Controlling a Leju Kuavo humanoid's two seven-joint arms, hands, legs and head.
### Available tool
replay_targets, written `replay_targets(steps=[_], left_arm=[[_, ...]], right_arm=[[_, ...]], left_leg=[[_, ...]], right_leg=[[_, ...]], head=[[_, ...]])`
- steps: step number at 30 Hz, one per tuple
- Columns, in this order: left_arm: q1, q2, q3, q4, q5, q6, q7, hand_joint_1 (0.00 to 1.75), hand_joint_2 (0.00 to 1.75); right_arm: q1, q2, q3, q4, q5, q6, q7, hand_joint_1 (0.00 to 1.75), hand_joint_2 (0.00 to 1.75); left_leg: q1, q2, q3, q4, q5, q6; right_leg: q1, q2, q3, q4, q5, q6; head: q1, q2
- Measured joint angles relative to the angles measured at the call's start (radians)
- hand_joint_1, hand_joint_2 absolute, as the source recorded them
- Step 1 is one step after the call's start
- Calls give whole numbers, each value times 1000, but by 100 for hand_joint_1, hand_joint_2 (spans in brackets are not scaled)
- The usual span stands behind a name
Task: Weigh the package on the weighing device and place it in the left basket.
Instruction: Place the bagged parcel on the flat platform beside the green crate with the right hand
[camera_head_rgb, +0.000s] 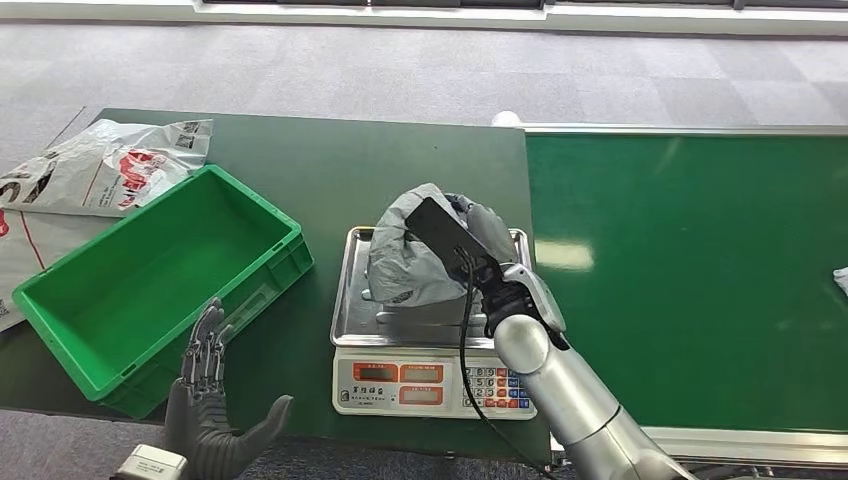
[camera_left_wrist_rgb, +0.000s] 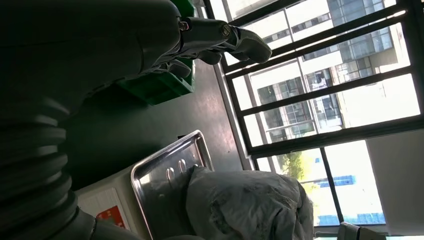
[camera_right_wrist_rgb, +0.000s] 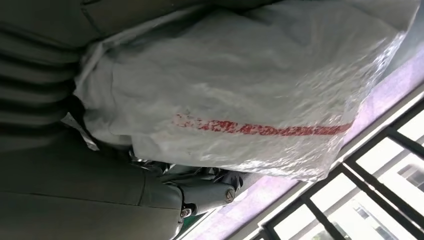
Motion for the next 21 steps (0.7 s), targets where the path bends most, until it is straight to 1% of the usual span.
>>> replay_targets(steps=[4,8,10,12,14,15,19,21], left_arm=[[2,-19,15,-8,-18,-34,7,0,175],[2,-31,21,-8,-26,-45,7,0,175],[1,-34,21,-8,-37,-54,3,0,175],[-1,-35,21,-6,-57,-65,-1,0,175],[-8,-36,20,-3,-86,-73,7,0,175],[-13,-36,19,0,-105,-76,17,0,175],[-50,-38,9,4,-201,-84,87,0,175],[-80,-39,3,5,-246,-109,127,0,175]], right_arm=[[38,0,-90,-46,-63,-33,-99,0,0],[62,0,-152,-93,-122,-58,-163,0,0],[80,0,-174,-126,-208,-80,-237,0,0],[103,0,-197,-172,-331,-92,-324,0,0],[129,-2,-225,-230,-461,-76,-377,0,0],[144,-4,-240,-260,-520,-59,-389,0,0],[197,-25,-304,-361,-744,51,-387,0,0],[213,-35,-336,-391,-806,90,-377,0,0]], left_leg=[[0,0,0,0,0,0],[0,0,0,0,0,0],[0,0,-1,0,0,0],[0,0,-1,0,0,0],[0,0,-1,0,0,0],[0,0,-1,0,0,0],[0,0,-1,0,0,0],[0,0,-1,0,0,0]], right_leg=[[0,0,0,0,0,0],[0,0,-1,0,0,0],[0,0,-2,0,0,0],[0,0,-2,0,0,0],[0,0,-2,0,0,0],[0,0,-2,0,0,0],[0,0,-3,0,0,0],[0,0,-2,0,1,0]], head=[[0,0],[0,0],[0,0],[0,0],[0,0],[0,0],[0,0],[0,0]])
